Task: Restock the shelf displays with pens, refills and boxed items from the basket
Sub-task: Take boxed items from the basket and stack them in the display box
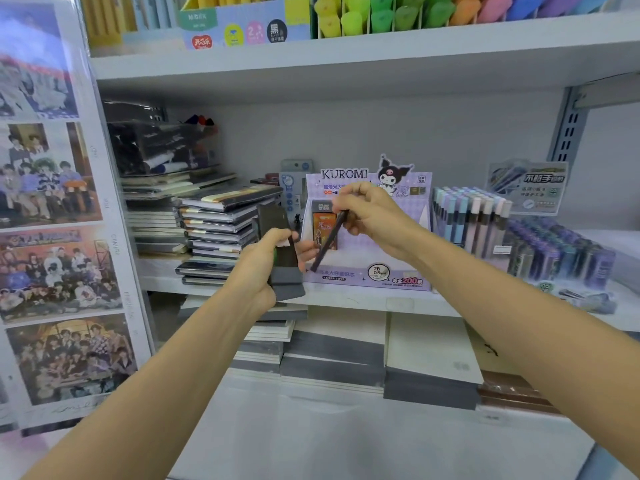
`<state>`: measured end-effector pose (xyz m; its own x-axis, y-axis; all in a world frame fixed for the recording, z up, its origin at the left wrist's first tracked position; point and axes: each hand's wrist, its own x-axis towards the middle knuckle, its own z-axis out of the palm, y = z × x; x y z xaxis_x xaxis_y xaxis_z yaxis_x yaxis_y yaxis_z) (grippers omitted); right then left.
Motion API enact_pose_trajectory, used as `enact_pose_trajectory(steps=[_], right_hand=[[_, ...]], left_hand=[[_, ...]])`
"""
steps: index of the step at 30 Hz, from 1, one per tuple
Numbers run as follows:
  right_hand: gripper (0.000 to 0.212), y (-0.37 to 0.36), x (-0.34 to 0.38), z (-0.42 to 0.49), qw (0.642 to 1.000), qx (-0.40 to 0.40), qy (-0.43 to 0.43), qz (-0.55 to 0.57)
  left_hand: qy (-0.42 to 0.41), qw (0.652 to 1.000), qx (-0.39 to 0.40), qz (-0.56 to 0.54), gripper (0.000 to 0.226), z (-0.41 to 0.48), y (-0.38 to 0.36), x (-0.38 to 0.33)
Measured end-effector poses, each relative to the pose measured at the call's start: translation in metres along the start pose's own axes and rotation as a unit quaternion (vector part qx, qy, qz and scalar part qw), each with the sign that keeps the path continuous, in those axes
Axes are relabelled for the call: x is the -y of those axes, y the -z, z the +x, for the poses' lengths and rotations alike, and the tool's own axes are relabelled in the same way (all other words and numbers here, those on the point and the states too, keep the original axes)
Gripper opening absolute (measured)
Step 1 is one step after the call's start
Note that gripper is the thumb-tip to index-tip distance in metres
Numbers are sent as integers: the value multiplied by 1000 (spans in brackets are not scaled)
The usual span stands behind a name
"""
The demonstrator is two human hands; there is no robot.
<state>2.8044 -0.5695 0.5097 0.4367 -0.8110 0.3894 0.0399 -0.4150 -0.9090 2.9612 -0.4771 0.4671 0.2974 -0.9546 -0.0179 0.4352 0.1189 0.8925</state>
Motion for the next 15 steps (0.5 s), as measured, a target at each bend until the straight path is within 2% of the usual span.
enact_pose_trajectory(steps=[4,7,12,15], right_hand=[[32,15,2,11,991,-43,72,-102],[44,24,-1,20,974,-82,114,-175],[25,24,-12,29,943,-96,155,-279],[23,17,-23,29,928,-93,170,-318]], left_hand=[[20,999,18,-41,20,0,6,-7],[-6,1000,10,28,24,4,12,-7],[-43,995,-6,84,30,7,22,-3],[-43,994,-16,94,30,7,24,-2]])
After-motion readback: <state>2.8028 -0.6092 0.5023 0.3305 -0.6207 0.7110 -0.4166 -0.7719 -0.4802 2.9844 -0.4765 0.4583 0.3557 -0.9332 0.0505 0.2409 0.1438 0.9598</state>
